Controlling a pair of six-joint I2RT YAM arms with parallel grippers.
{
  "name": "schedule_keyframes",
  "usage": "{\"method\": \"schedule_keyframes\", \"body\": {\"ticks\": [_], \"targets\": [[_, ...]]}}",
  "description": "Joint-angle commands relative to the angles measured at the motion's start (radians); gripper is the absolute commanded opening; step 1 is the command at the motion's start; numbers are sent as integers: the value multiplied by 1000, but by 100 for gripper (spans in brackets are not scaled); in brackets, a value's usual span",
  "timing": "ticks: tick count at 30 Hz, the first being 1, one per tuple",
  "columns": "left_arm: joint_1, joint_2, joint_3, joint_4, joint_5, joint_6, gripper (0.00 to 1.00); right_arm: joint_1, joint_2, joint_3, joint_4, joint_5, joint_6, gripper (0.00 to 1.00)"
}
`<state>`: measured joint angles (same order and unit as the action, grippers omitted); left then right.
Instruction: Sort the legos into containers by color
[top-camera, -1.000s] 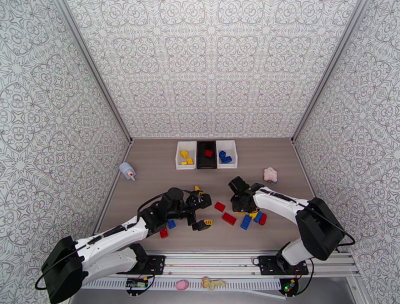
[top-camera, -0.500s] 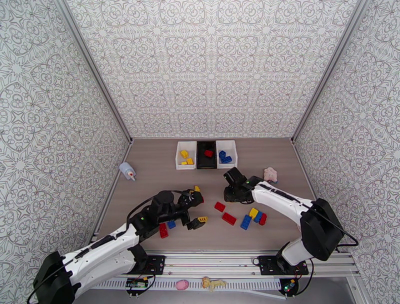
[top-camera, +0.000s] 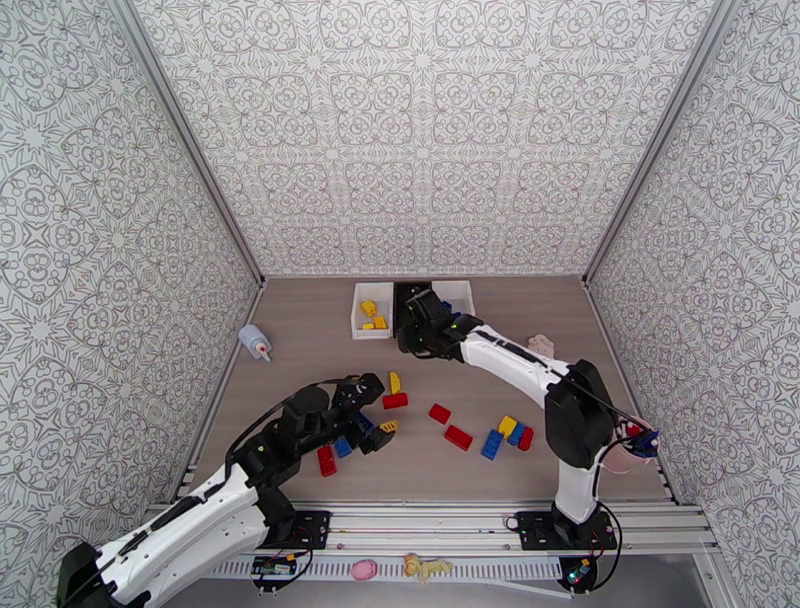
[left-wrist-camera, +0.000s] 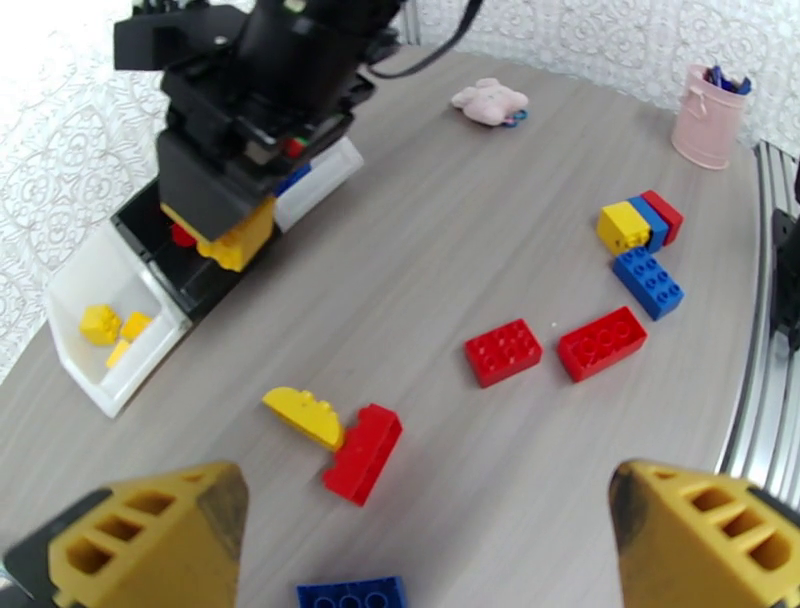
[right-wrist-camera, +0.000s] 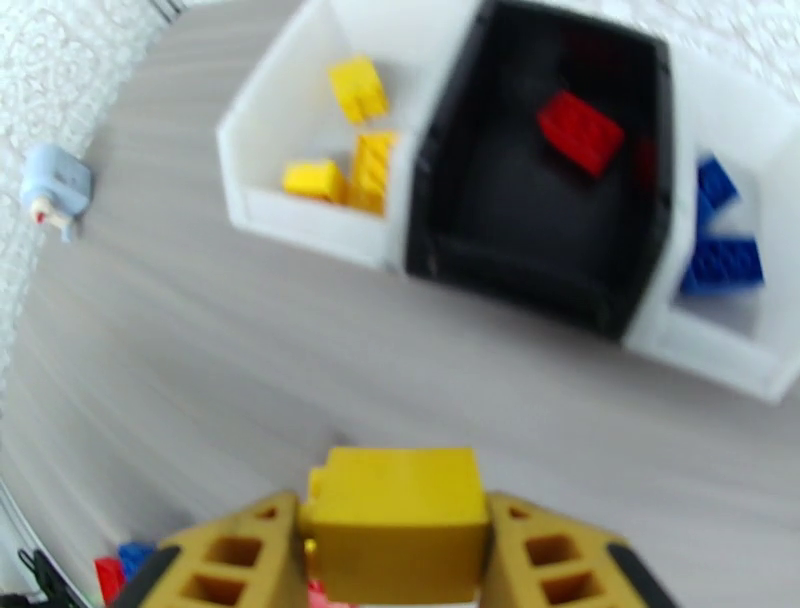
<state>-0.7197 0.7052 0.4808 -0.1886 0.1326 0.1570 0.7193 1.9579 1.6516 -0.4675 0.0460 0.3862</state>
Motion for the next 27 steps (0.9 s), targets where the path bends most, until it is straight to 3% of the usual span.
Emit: {"method": "schedule_keyframes", "body": {"ticks": [1,12,22,27], "targets": [[16,-24,-14,-69,-47,-18,100,6,77,108,87,-11,-53,41],[35,-24,-26,-69,-41,-8,99,6,374,437,194,-31,-133,41],[49,1,-21,-60,-16,-11,100,5,662,824,93,-11,-168,42],[54,13,-10,-79,16,41,100,5,639,866,61,-25,-178,64]]}}
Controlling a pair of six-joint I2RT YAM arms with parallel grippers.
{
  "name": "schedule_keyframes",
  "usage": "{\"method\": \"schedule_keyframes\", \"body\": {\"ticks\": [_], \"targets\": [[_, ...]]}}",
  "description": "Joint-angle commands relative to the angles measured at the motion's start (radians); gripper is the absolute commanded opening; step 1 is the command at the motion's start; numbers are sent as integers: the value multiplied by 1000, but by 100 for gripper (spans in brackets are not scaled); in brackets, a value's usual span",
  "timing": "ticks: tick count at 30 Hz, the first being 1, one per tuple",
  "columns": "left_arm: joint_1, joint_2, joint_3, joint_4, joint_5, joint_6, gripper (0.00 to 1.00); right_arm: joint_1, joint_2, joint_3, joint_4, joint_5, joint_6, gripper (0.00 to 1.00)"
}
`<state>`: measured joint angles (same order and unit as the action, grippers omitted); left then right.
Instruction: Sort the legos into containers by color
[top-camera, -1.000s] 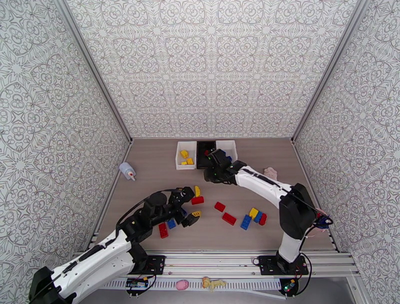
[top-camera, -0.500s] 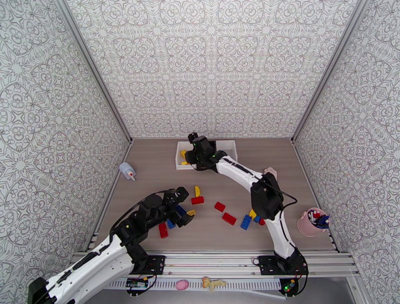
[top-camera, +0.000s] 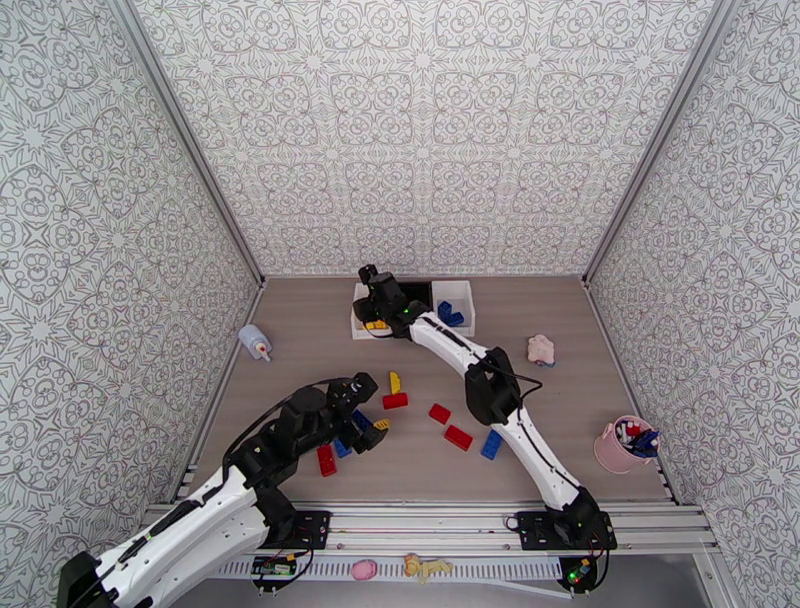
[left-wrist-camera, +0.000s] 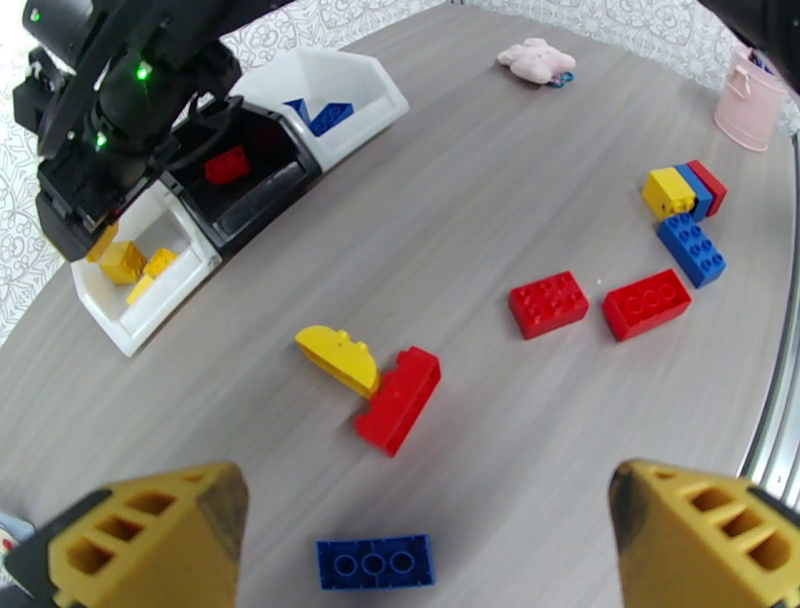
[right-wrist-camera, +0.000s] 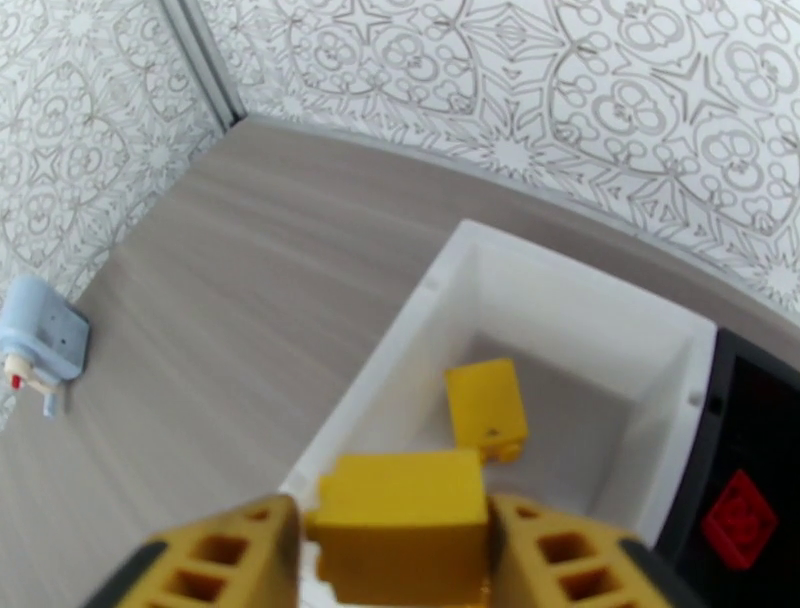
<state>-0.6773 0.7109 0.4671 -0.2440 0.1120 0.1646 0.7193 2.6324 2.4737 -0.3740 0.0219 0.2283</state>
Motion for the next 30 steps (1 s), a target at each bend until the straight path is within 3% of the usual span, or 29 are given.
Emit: {"method": "schedule_keyframes", "body": {"ticks": [1,4,8,13,16,20,30], "targets": [[12,15,8,-30,48,60,100,5,-63,21,-28,-4,-22,67],[17,48,25,-52,70,140,100,5,-169,-110,3,-11,-34,77],[41,103,26,-49,116,240,100,2,-397,-464,203,-18,-25,85],[136,184,40,-21,295,312,97,-11,-669,-905,439,-11,15,90],[156,253,72,-29,309,379,98,-11,-815,-1122,512,6,14,91],[162,362,104,-34,286,481,99,-11,-988,-1363,540,4,23,93],[167,617,245,-130,237,486,96,-11,-1350,-1721,440,64,88,95]]}}
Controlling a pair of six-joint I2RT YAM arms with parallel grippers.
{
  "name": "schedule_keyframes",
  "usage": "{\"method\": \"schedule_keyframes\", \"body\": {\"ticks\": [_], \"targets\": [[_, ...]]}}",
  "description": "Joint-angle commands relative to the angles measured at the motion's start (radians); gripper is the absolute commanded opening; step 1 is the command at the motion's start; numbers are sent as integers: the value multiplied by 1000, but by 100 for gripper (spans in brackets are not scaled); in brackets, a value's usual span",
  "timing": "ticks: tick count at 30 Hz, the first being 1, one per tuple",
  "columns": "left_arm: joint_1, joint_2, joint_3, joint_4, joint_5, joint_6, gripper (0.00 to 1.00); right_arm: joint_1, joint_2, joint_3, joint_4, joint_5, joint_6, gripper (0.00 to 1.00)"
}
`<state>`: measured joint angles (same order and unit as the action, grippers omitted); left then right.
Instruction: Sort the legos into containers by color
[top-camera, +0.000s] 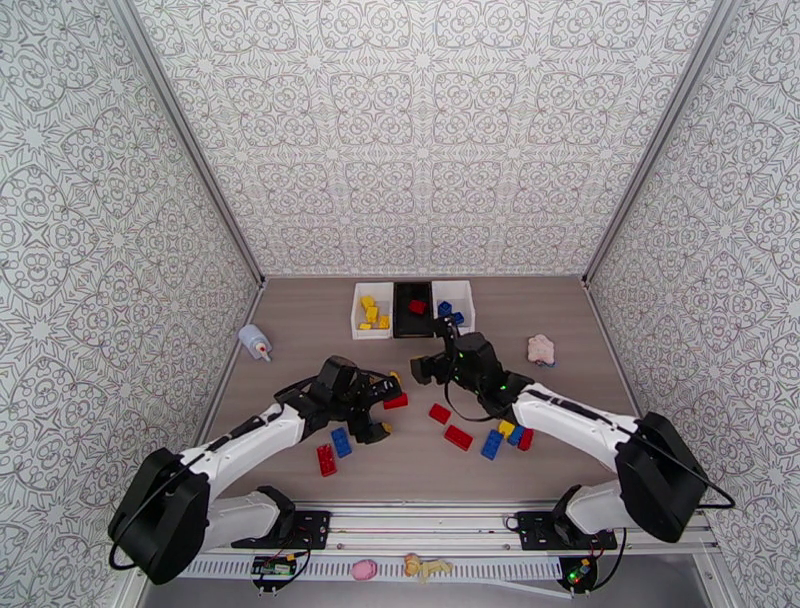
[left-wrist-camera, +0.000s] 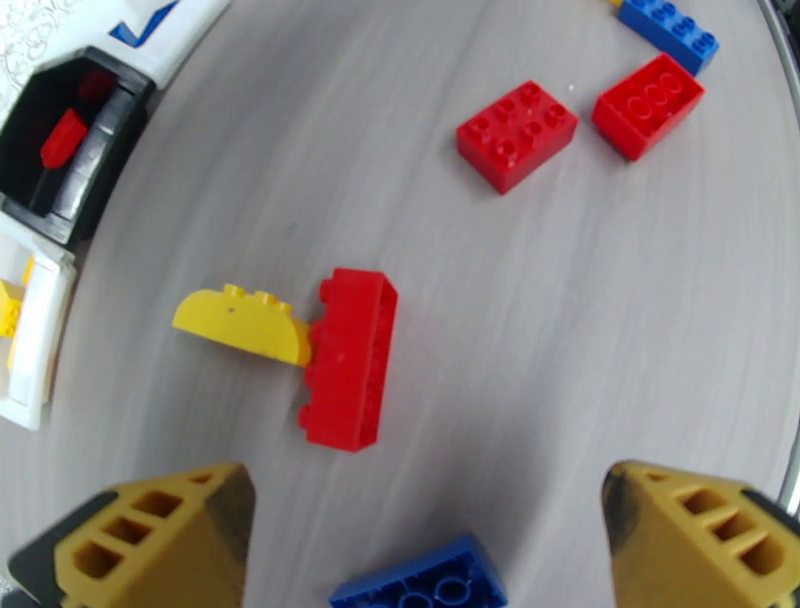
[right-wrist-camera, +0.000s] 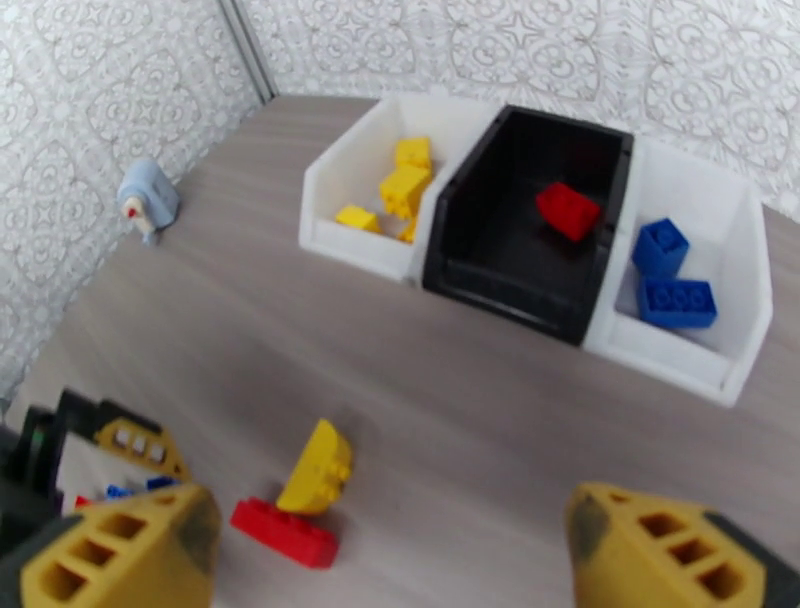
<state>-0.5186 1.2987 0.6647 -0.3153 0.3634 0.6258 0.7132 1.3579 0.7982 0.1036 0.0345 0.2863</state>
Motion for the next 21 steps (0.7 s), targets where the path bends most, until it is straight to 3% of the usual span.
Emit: {"method": "schedule_keyframes", "body": {"ticks": [1,11,17,21], "targets": [[6,44,57,-65,-19,59,95,-4,-107,-66,-57,69,34,95],[-35,241,194,-153,-95,40,87,-4,-221,-117,-136,95,43,95],[-66,340,258,-151,-109,9,73,-5,-222,-127,-116,86,59,95],[-86,402,295,-164,-178,9,65,-4,-227,-128,-123,84,60,95]]}}
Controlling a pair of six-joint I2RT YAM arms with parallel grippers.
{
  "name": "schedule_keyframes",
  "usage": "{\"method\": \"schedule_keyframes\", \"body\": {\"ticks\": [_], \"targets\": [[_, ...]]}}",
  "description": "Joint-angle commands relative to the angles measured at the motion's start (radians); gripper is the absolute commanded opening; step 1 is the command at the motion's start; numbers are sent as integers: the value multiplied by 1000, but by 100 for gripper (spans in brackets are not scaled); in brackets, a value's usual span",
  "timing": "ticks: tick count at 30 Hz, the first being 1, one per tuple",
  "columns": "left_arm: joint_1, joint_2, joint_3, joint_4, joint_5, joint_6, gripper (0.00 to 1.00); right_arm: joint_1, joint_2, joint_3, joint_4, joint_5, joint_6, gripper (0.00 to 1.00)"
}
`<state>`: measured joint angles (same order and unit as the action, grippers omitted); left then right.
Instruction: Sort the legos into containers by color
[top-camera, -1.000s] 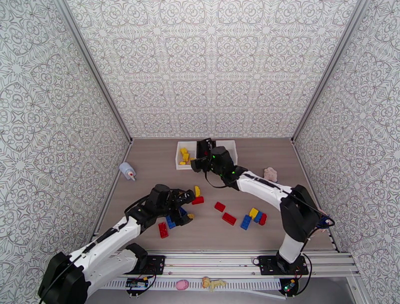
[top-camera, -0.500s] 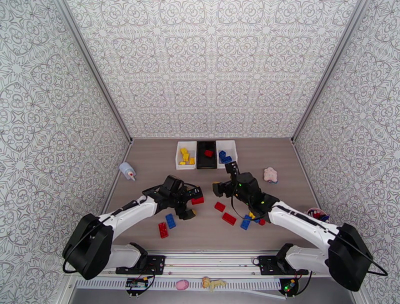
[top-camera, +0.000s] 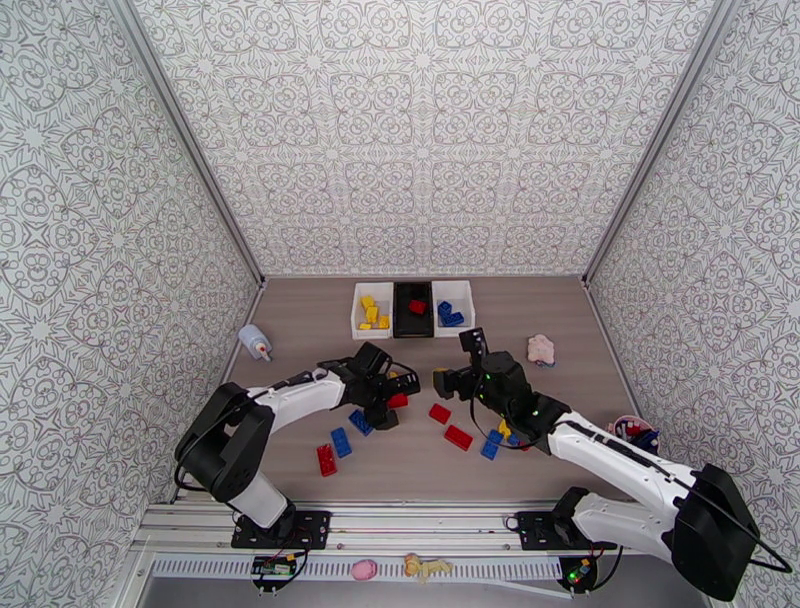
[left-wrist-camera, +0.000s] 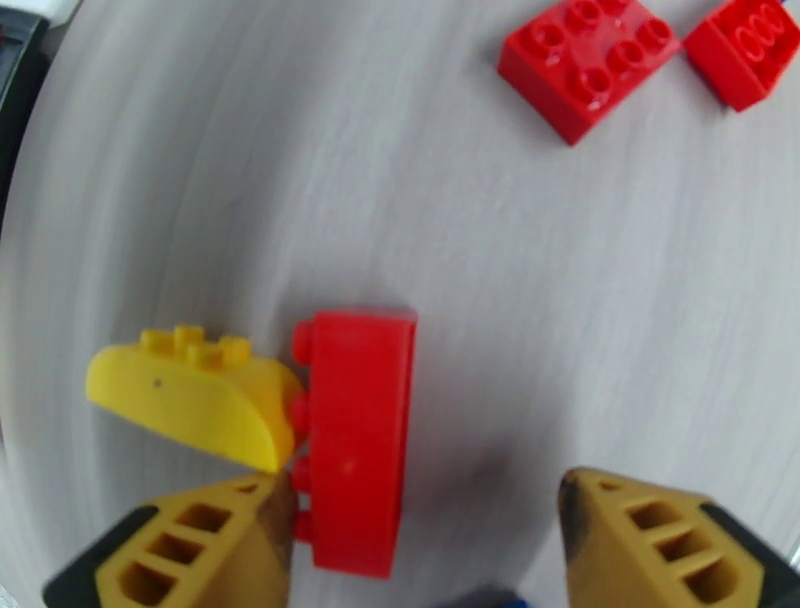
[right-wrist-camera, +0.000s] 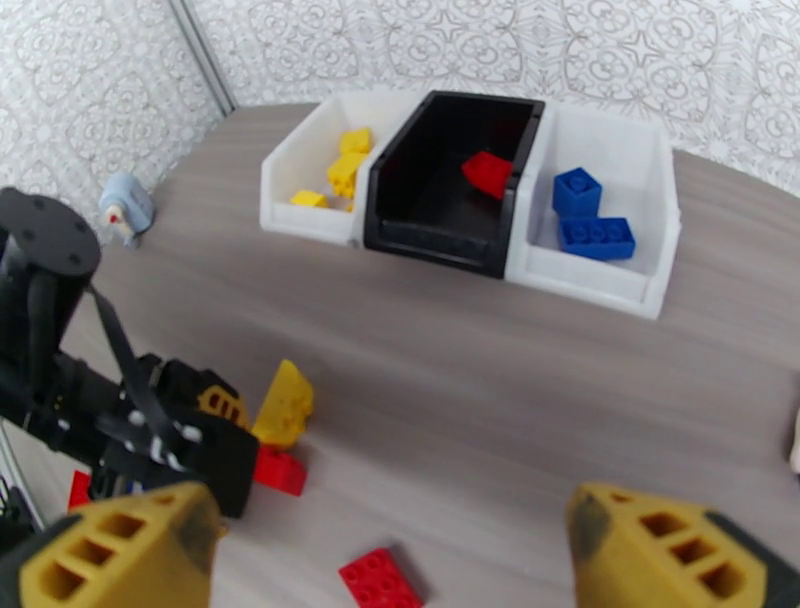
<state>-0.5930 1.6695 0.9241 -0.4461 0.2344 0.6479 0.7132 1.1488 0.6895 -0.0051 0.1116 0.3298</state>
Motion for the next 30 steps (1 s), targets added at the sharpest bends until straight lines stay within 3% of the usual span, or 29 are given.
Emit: {"method": "schedule_keyframes", "body": {"ticks": [1,14,24,30], "targets": [[-12,41,43,-38,-53,-13,61,-4,-22,-19,-20,10,15,95],[-19,15,32,-36,-50,-22,23,-4,-36,-30,-33,14,33,96],[-8,-146,-32,21,-38,-121,20,-5,-105,-38,-67,12,28,96],[2,-259,-107,284,-2,-307,21,-5,-151,-34,-60,-12,8,97]]}}
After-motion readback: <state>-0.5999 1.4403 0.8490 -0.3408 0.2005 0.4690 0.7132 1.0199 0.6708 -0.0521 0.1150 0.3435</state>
